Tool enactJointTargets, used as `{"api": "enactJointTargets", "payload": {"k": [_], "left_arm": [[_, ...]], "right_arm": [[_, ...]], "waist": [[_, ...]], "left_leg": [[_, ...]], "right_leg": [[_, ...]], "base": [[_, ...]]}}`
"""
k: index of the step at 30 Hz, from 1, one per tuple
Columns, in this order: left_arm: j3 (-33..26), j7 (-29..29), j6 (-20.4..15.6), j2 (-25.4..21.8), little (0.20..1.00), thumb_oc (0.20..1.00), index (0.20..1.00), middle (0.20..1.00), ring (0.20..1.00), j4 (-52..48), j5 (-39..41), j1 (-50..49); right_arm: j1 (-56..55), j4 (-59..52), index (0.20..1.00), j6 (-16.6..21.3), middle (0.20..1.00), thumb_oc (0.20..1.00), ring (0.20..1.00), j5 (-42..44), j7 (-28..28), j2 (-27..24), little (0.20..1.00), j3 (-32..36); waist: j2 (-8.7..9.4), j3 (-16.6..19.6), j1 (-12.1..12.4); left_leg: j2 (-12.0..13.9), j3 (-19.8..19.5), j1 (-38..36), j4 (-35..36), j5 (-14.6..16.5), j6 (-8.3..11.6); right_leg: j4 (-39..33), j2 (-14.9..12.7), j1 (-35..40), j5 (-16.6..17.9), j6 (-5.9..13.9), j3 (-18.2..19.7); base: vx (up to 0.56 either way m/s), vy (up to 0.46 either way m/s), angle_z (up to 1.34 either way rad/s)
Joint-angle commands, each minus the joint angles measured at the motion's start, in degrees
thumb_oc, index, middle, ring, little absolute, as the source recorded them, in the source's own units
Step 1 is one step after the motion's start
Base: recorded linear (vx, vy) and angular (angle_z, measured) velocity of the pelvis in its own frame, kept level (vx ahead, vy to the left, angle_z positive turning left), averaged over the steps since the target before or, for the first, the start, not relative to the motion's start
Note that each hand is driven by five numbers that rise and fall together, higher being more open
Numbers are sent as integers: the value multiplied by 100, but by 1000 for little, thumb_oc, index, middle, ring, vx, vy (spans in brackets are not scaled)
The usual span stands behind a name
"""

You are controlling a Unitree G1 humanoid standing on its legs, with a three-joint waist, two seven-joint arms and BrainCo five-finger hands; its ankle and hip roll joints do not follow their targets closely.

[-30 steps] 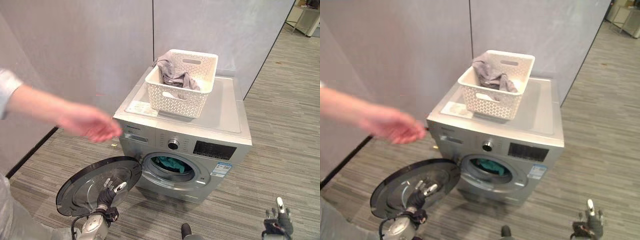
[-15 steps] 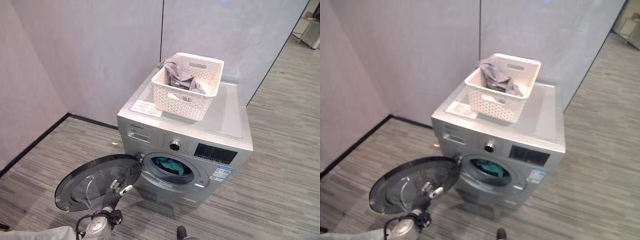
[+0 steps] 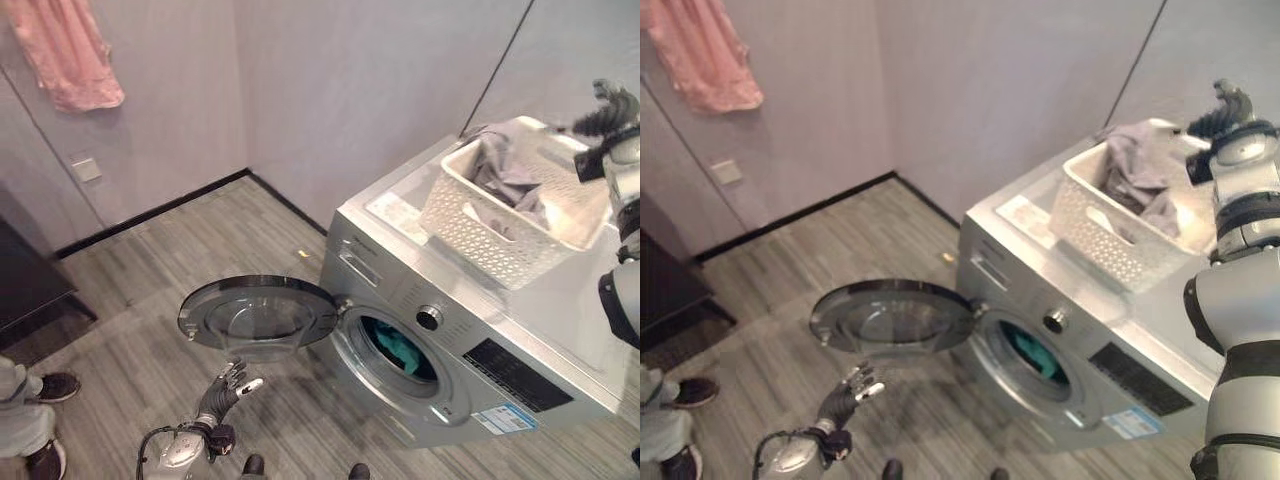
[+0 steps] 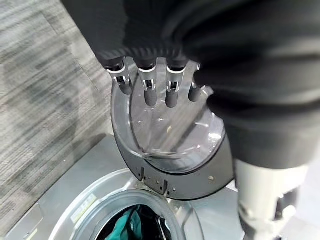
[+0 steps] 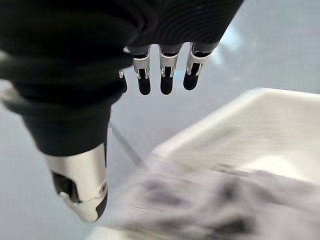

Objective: Grab the laundry basket,head to the washer,open it,put in the laundry and shut it.

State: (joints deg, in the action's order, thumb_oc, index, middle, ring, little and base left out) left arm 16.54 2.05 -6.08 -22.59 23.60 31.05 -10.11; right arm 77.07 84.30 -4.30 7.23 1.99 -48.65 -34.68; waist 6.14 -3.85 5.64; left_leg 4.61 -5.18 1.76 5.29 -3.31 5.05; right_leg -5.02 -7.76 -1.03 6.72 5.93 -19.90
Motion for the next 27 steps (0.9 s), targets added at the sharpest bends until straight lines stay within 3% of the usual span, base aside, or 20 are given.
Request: {"api": "enactJointTargets", "payload": {"k": [1, 13, 18, 22, 23, 24, 27], "left_arm": [[78, 237, -70, -259, 1000, 1000, 1000, 1000, 1000, -516, -71, 202], [58, 309, -30, -235, 1000, 1000, 1000, 1000, 1000, -664, -9, 29], [-12, 301, -115, -244, 1000, 1000, 1000, 1000, 1000, -691, 70, -15], [-12, 301, -115, -241, 1000, 1000, 1000, 1000, 1000, -690, 70, -13], [-24, 249, -140, -292, 1000, 1000, 1000, 1000, 1000, -603, 73, 33], [20, 293, -117, -302, 1000, 1000, 1000, 1000, 1000, -679, 61, 50], [60, 279, -173, -335, 1000, 1000, 1000, 1000, 1000, -794, 93, 134]], "right_arm": [[543, 238, 1000, 43, 1000, 1000, 1000, -572, 114, -611, 1000, -487], [50, 225, 1000, 48, 1000, 1000, 1000, -642, 120, -953, 1000, -248], [241, 259, 1000, 88, 1000, 1000, 1000, -473, 162, -1085, 1000, -310], [247, 261, 1000, 88, 1000, 1000, 1000, -472, 162, -1085, 1000, -315], [717, 168, 1000, 139, 1000, 1000, 1000, -147, 261, -1259, 1000, -458], [941, 237, 1000, 138, 1000, 1000, 1000, -269, 184, -1238, 1000, -778], [859, 327, 1000, 107, 1000, 1000, 1000, -364, 147, -1358, 1000, -800]], "waist": [[185, -163, -36], [4, -270, 90], [-159, -420, 412], [-162, -421, 409], [-141, -419, 485], [-184, -435, 555], [-246, -523, 670]], "left_leg": [[311, 109, -29, -29, 383, -11], [415, -16, 57, -29, 269, 76], [470, -208, 233, -29, 125, 195], [471, -211, 234, -29, 124, 196], [567, -274, 273, -29, 129, 336], [614, -405, 234, -29, 90, 390], [644, -572, 356, -29, -124, 479]], "right_leg": [[2, 26, 153, -593, 63, -19], [2, 169, 167, -773, -38, -140], [2, 231, 155, -932, -121, -346], [2, 232, 155, -932, -122, -349], [2, 324, 210, -1145, -177, -368], [2, 407, 330, -1235, -250, -465], [2, 479, 336, -1328, -337, -631]], "base": [[25, -78, 42], [26, -64, 6], [49, -106, 12], [40, -57, 17], [245, -281, 19], [282, -359, 42], [78, -179, 43]]}}
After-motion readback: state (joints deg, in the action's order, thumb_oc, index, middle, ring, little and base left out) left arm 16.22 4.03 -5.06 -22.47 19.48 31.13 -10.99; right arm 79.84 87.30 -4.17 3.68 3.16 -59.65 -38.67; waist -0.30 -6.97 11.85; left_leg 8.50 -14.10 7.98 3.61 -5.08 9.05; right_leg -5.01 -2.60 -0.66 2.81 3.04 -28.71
